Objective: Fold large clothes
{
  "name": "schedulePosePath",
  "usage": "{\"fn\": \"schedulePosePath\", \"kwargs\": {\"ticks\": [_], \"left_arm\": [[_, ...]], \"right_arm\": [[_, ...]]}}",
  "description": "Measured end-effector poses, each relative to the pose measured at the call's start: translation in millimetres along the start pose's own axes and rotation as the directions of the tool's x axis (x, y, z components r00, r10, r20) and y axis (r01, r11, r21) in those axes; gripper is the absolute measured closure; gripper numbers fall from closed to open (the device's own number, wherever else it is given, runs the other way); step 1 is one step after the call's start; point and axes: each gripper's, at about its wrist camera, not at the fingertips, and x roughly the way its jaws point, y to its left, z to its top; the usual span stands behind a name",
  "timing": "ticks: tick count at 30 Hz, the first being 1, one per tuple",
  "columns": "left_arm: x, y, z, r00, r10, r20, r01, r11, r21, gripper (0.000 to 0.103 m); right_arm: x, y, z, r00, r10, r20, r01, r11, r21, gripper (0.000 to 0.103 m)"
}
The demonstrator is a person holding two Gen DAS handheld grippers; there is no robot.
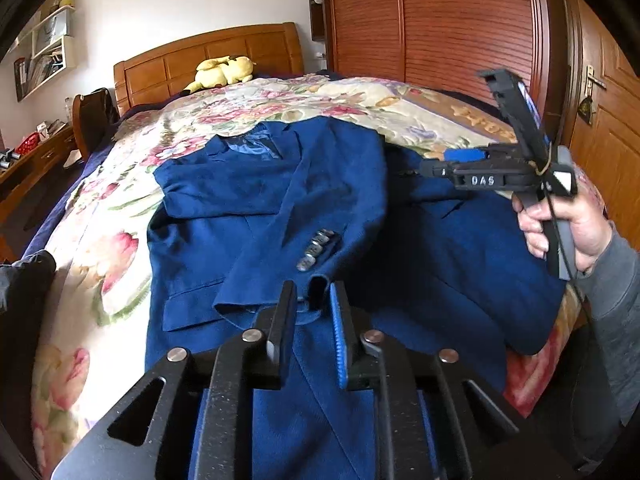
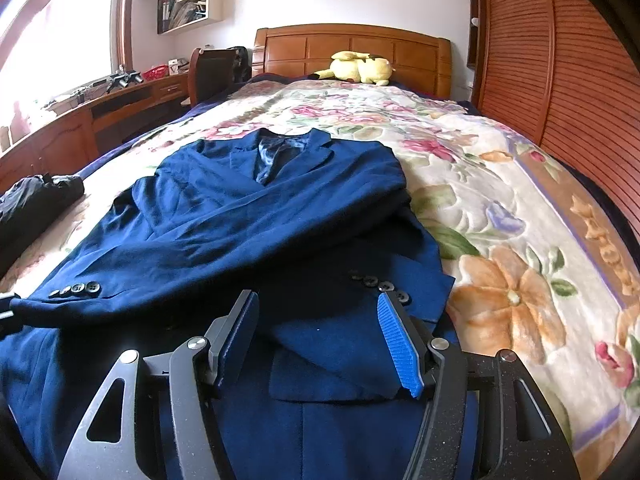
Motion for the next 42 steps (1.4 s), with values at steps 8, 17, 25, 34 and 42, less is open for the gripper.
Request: {"fn": "schedulePosePath", "kwargs": {"ticks": [8,17,25,34,42], "left_arm": [[-12.8,17.8,6.9,0.999,0.026,0.040,-0.024,0.999,-0.046,0.041],[25.7,45.3,10.5,0.996,0.085,-0.029,-0.087,0.991,-0.097,0.027],[52.0,60.2,11.3,0.987,0.140,-0.078,-0.147,0.984,-0.099,0.027],[64.3,70.1,3.9,0.982,0.156,-0.105,-0.169,0.978,-0.123,0.027],[76.2,60.3,-7.8,0.982,0.095,-0.160,-0.113,0.988,-0.107,0.027]], "right_arm": [[-1.8,7.9,-0.5,1.000,0.014,0.004,-0.014,1.000,-0.023,0.039],[2.6,21.6,-2.7,1.000,0.021,-0.005,-0.021,0.997,-0.067,0.039],[7.7,25.4,-3.3,1.000,0.025,-0.017,-0.027,0.996,-0.088,0.039],[13.4,27.5,-3.2,0.999,0.026,-0.030,-0.029,0.995,-0.099,0.039],[16.8,27.1,-2.9,0.999,0.028,-0.037,-0.031,0.994,-0.100,0.039]]}}
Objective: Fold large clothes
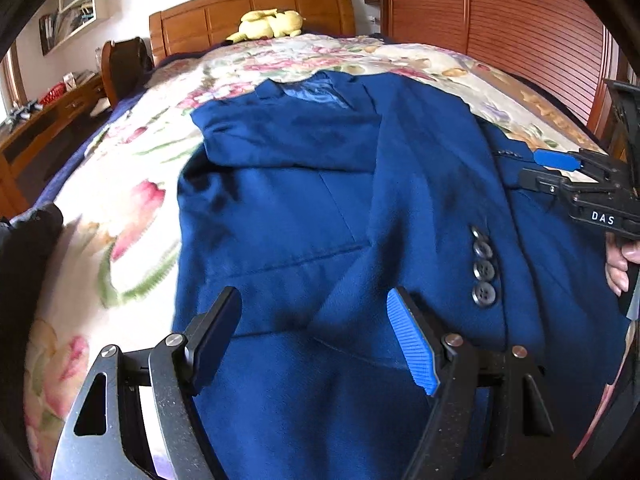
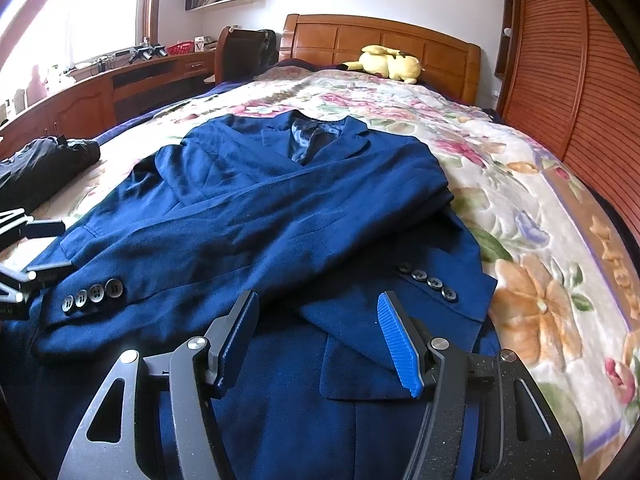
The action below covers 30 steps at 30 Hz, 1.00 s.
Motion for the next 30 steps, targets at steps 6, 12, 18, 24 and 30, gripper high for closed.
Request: {"fn": "schedulePosePath", "kwargs": {"ticks": [6,12,18,24,30], "left_arm": [[0.6,-1.0,-3.4,0.999,-0.033,-0.003,0.032,0.999,-0.010,0.036],[0.9,-4.8,-4.0,0.999,-0.034,-0.005,0.034,0.999,0.007,0.044],[-0.9,-8.6,-5.6,0.997,-0.073,-0.012,0.073,0.997,0.025,0.060],[-1.4,-16.3,-6.4,0.990,-0.134,-0.052,0.137,0.988,0.065,0.094],[-33.9,-12.1,5.9,0.993,-0.092,0.075,0.087,0.994,0.066,0.099]], "right_arm": [[1.0,-0.3,-0.9,1.000,0.001,-0.002,-0.001,1.000,0.001,0.039],[1.6,-0.1,-1.0,1.000,0.002,-0.002,-0.002,1.000,0.000,0.039],[3.7,-0.2,-1.8,1.000,0.010,-0.008,-0.010,1.000,-0.003,0.039],[4.5,-0.1,-1.4,1.000,0.012,-0.012,-0.012,1.000,-0.009,0.039],[3.7,-0.5,-1.7,1.000,0.015,-0.011,-0.015,1.000,-0.007,0.039]]}}
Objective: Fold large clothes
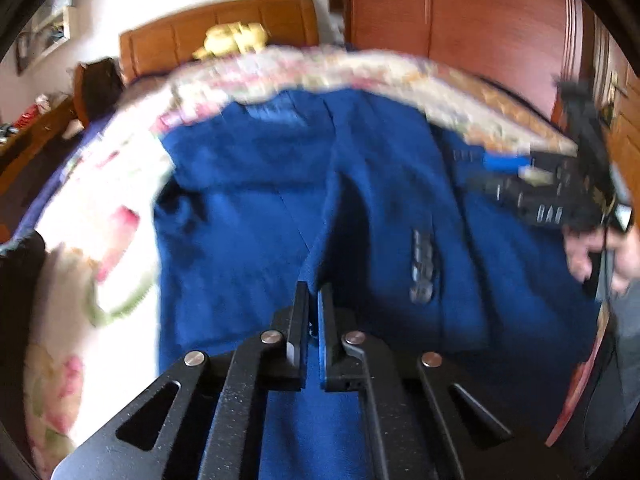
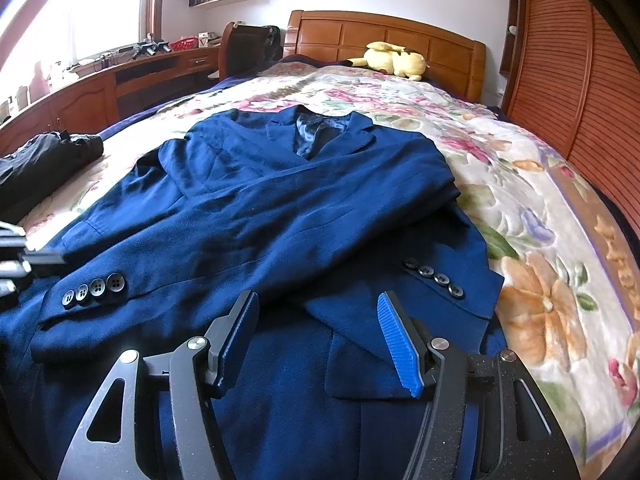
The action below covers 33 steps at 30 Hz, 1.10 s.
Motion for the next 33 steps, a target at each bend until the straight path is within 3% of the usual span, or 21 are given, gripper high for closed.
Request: {"fn": "schedulePosePath", "kwargs": {"ticks": [4,9,14,19,21,22,24,26,33], "left_arm": [[-26.9,14.5,19.8,0.996,0.035,0.087,-0.032,0.999,-0.040,0.099],[-17.1,34.8,33.3,0.993,0.110,0.048,-0.107,0.992,-0.060,0.099],[-8.6,46.9,25.6,0.995,0.103,0.012,-0.102,0.991,-0.091,0.097],[-11.6,49.2,16.6,0.993,0.111,0.026,-0.108,0.989,-0.104,0.081],[-13.2,51.6,14.4,0.996,0.092,0.021,-0.089,0.990,-0.113,0.063],[-16.3,53.0,13.1,0.996,0.087,0.025,-0.084,0.989,-0.120,0.060],[-22.4,54.9,11.6,0.995,0.084,0.044,-0.078,0.988,-0.130,0.037],[-32.1,56.2,9.1,0.993,0.094,0.072,-0.083,0.986,-0.142,0.022],[-45.2,57.1,-6.7,0.992,0.104,0.072,-0.092,0.984,-0.154,0.021]], "right_arm": [[0.2,0.0,0.0,1.000,0.000,0.000,0.000,1.000,0.000,0.039],[0.2,0.1,-0.1,1.000,0.000,-0.002,0.000,1.000,0.001,0.039],[0.9,-0.4,-0.4,1.000,0.002,-0.003,-0.002,1.000,0.001,0.039],[5.9,-2.8,-1.2,1.000,0.018,-0.021,-0.018,1.000,0.006,0.039],[7.9,-2.9,-0.5,0.999,0.019,-0.025,-0.019,1.000,0.003,0.039],[8.0,-2.7,-0.2,0.999,0.019,-0.027,-0.019,1.000,0.000,0.039],[9.3,-0.8,-0.4,0.999,0.018,-0.033,-0.019,1.000,-0.009,0.039],[11.9,0.4,0.6,0.999,0.016,-0.041,-0.017,1.000,-0.017,0.039],[30.5,5.0,-0.4,0.991,0.023,-0.132,-0.029,0.999,-0.046,0.038]]}}
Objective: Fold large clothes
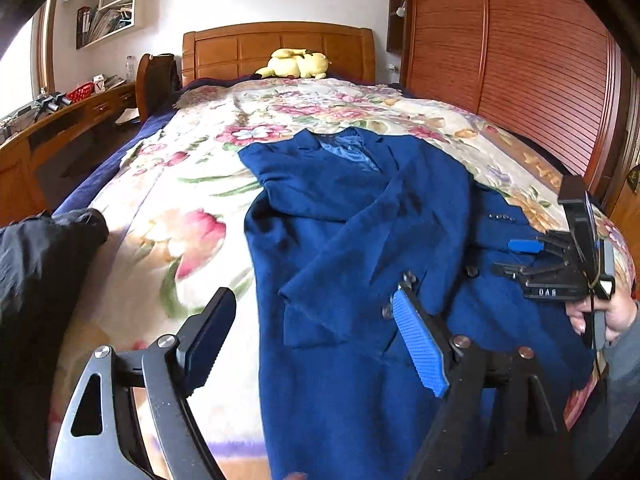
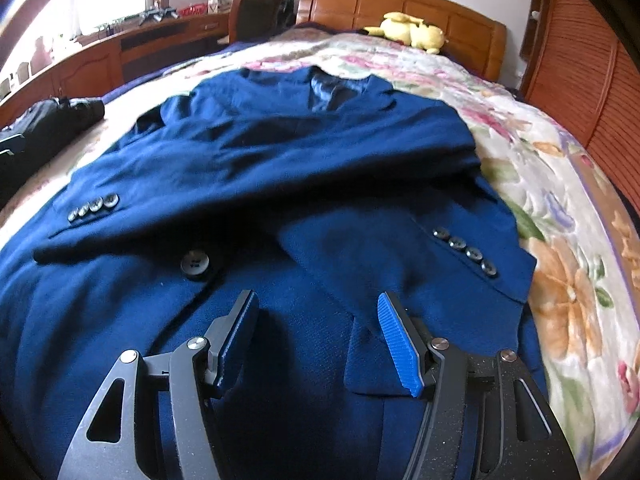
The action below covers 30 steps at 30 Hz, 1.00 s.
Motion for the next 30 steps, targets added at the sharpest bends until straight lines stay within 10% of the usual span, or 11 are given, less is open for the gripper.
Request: {"fn": "schedulePosePath", "kwargs": {"ticks": [15,30], "left_arm": [[-23.5,11.0,-51.9,0.998,0.042,-0.050,-0.041,0.999,0.009,0.021],[-41.2,1.6,-77.0,0.998,-0.014,-0.063,0.017,0.999,0.038,0.025]], "right_arm": [[4.0,-0.5,3.9,1.000,-0.007,-0.005,0.007,1.000,0.000,0.029],[-115.7,-31.8,-78.8,0.983,-0.158,0.097,0.148,0.984,0.100,0.029]]}}
